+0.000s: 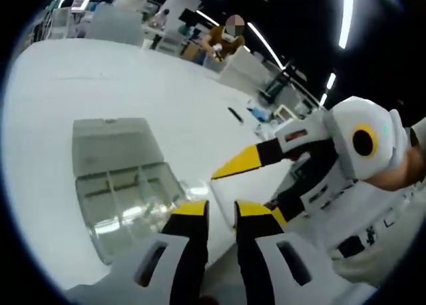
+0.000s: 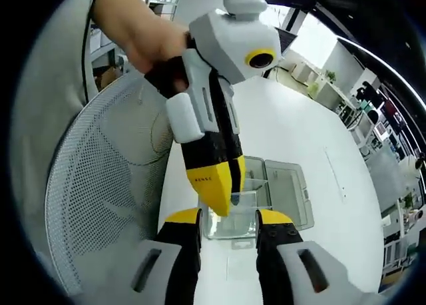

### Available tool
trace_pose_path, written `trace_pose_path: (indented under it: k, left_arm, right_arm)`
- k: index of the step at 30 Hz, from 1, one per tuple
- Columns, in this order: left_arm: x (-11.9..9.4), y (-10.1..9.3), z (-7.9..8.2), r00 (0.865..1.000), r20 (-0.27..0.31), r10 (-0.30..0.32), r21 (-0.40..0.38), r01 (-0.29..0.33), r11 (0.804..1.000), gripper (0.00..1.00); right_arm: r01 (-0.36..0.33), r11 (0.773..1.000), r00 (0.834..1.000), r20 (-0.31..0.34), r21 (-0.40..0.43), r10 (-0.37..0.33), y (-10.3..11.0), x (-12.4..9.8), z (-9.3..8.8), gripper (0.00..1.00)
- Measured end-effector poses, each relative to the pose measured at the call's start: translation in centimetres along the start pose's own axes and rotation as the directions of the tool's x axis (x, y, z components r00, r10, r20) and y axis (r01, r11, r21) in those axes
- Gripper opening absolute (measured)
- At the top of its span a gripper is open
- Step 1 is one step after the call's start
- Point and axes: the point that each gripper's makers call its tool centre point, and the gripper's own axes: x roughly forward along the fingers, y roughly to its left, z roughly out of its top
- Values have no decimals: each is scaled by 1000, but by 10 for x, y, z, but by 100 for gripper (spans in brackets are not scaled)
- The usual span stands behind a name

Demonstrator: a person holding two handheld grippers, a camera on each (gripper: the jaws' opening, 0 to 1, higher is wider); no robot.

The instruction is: Insert the divider into the dual guide fixture by aligning both edges with the guide slots and pushing it downward to the bottom, including one-sided entry, uneven engagement, binding, and posture correction.

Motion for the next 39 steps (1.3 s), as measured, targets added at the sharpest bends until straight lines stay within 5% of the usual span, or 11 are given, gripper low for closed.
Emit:
trace_pose_path:
  k: [39]
  left_arm:
    - [0,-3,2,1000,3,-23,-207,23,978,0]
  right_arm:
    - [69,994,998,0,-84,-70,-5,-5,8,28]
